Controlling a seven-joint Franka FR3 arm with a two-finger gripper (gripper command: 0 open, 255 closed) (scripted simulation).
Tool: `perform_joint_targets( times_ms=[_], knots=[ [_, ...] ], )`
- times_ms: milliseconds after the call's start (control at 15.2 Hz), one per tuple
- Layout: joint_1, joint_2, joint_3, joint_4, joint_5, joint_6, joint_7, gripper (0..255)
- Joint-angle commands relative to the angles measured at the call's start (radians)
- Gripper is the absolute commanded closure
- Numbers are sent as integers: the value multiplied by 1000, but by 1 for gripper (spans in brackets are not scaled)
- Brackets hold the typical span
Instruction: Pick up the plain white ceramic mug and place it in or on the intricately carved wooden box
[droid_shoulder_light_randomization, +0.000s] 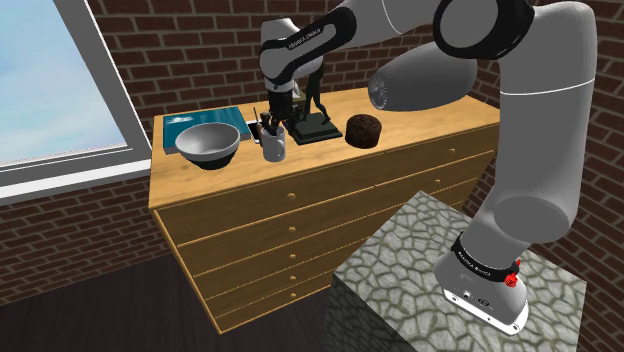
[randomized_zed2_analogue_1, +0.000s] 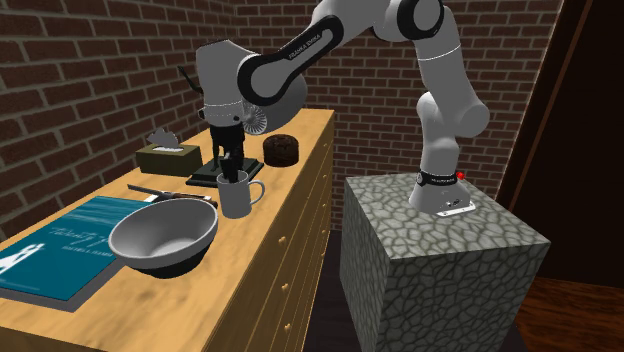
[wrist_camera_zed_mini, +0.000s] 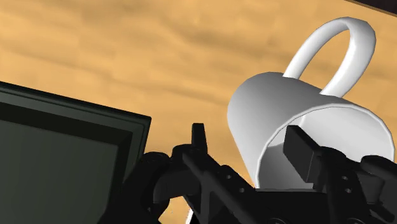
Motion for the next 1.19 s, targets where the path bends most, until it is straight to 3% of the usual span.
perform_joint_targets(
  times_ms=[0, 528, 1122],
  knots=[
    [0, 0, 0, 0, 0, 0, 0, 255],
    [0, 0, 0, 0, 0, 0, 0, 255],
    [-1, -43, 1, 60, 3, -103, -1, 255]
  ],
)
